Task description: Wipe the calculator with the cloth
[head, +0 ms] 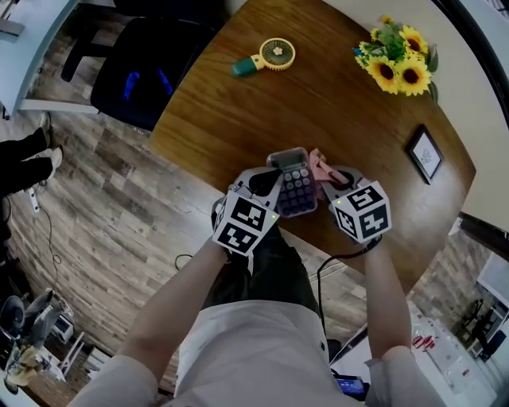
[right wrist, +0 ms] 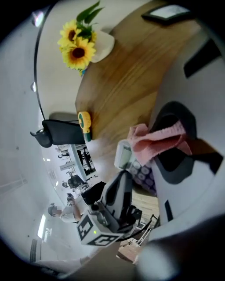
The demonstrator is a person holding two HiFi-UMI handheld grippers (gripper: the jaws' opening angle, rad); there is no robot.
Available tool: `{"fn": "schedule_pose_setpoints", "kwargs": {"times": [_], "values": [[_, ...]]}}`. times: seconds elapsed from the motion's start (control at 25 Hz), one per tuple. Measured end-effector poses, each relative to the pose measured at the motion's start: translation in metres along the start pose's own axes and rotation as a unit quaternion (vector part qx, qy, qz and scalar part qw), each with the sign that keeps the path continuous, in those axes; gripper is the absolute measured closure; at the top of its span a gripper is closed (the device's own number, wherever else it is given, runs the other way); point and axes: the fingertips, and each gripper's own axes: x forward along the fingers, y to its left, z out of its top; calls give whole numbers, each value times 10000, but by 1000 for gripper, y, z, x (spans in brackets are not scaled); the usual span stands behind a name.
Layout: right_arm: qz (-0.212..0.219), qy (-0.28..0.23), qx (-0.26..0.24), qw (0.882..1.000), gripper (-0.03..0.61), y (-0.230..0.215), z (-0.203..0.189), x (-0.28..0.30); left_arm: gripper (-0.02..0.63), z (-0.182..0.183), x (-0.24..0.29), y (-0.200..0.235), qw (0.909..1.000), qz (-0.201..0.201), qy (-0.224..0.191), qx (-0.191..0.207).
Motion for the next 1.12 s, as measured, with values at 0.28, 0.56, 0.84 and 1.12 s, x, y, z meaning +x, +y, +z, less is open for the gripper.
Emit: {"fn": "schedule_pose_setpoints", "kwargs": {"times": [0.28, 0.56, 0.84, 1.12], "values": [[-107, 388, 344, 9986, 554, 45, -63, -25, 612, 1, 1, 0, 10000, -40, 21, 25], [397, 592, 712, 9949, 554, 99, -85, -24, 612, 1, 0, 0, 10000, -72, 3, -8], [887, 31, 798, 9929, 554, 157, -36, 13, 612, 1, 1, 0, 10000, -88, -39, -14], [433, -970, 1745, 9789, 554, 131, 11, 24, 612, 3, 2, -1, 9996, -247, -31, -142]]}}
